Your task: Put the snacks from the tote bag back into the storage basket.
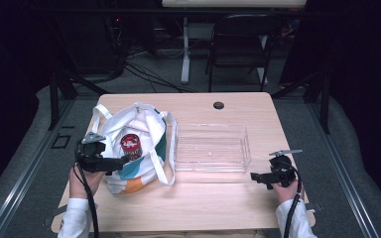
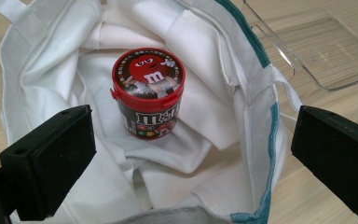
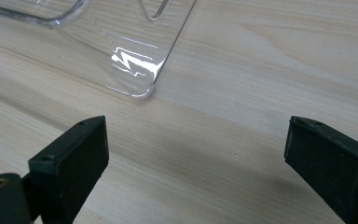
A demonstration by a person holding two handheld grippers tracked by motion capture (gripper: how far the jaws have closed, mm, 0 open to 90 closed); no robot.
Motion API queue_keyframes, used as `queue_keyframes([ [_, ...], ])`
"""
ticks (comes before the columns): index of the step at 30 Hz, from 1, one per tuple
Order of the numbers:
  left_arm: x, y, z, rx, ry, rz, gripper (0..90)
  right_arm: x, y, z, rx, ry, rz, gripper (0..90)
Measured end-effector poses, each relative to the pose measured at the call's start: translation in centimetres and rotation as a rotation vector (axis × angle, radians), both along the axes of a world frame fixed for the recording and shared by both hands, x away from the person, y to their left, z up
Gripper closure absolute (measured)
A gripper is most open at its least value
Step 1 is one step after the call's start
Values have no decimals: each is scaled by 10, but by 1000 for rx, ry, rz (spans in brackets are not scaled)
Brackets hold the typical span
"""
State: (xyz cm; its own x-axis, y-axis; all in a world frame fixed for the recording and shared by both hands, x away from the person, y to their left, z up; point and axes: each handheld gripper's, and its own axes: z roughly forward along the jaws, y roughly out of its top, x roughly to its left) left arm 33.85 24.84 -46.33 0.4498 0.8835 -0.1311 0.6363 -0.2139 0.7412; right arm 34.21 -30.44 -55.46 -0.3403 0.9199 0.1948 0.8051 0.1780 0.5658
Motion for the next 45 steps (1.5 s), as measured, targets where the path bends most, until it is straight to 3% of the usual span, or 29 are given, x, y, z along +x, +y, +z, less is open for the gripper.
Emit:
queue_keyframes([
  [4, -1, -1, 1, -22, 6, -6, 0, -1, -1, 1, 5, -9, -6, 62],
  [15, -1, -3, 2, -1, 19, 3, 0, -2, -1, 0, 13, -3, -3, 62],
  [24, -3, -2, 5, 13, 19, 10, 0, -6, 4, 2, -8, -7, -1, 63],
  [29, 2, -5, 10, 27, 6, 12, 0, -9, 3, 2, -13, -12, 2, 65],
  [35, 8, -7, 14, 30, 26, 27, 0, -10, 0, 3, -4, -11, -10, 69],
  [41, 25, -8, 32, 45, 18, 21, 0, -7, 3, 0, -12, -3, -2, 70],
  [45, 34, -9, 35, 47, 29, 18, 0, -4, 4, 0, -18, 0, -3, 71],
])
